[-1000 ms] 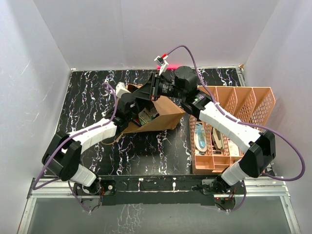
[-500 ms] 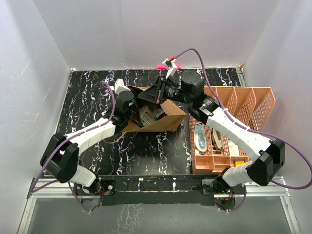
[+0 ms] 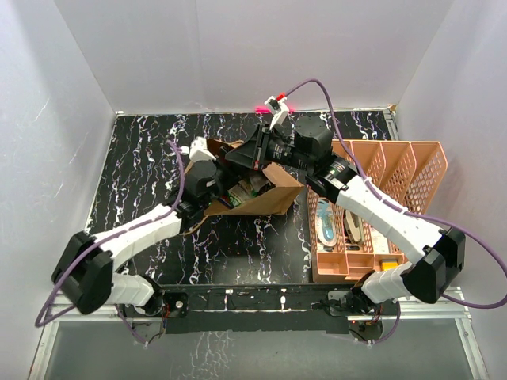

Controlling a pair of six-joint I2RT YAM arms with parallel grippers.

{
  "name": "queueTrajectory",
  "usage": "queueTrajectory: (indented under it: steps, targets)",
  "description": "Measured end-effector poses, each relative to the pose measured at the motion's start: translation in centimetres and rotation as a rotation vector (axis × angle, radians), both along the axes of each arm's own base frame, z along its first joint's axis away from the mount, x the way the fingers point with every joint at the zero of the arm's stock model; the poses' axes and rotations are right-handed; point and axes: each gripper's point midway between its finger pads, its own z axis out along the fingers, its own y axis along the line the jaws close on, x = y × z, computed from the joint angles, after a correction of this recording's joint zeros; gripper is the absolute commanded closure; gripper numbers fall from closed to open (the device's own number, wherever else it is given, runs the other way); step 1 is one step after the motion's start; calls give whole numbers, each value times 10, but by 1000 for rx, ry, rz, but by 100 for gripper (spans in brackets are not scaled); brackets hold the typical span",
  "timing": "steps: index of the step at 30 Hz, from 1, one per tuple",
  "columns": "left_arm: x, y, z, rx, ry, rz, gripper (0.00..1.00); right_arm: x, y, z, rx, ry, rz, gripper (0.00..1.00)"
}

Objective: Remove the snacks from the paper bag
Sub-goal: Take out the snack from the paper bag.

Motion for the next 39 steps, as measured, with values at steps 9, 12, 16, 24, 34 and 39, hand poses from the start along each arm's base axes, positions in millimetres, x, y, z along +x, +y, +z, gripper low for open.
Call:
queueTrajectory:
  steps: [9,12,16,24,34,39]
  targets:
    - [-64,51,96,-35,-194,-12,20,7,-2,2,-14,-34,-39,92]
    - [-75,58,106,-48,-208,-22,35,8,-3,8,-8,-48,-42,92]
    - [-71,50,88,-21,-159,-45,64,8,-3,10,-5,-52,-44,92]
    - [-65,13,18,109,-21,-102,68,8,-3,10,-2,-50,-46,92]
    - [-60,-27,-29,195,7,-104,38,9,-3,11,0,-49,-48,92]
    - [-36,-44,-24,173,5,-51,13,9,-3,11,-1,-49,-51,92]
